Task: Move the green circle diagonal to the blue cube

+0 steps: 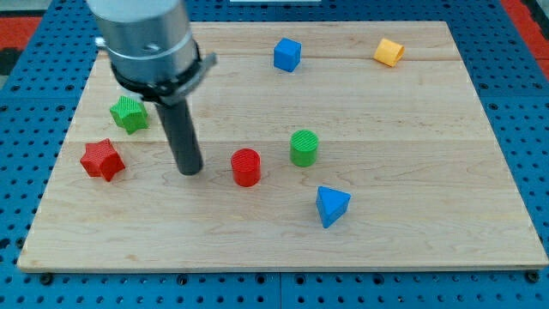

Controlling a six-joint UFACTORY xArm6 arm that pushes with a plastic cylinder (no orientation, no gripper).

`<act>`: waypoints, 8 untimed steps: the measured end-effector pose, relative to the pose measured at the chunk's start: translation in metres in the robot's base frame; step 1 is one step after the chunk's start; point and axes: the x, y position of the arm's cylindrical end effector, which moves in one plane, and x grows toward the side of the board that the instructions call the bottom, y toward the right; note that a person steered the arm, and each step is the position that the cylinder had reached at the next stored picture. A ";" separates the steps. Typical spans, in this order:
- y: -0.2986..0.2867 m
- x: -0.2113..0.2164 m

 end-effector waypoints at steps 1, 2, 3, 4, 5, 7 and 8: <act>0.026 -0.032; 0.104 -0.049; 0.136 -0.021; 0.143 0.002; 0.205 -0.024; 0.183 -0.037; 0.221 -0.058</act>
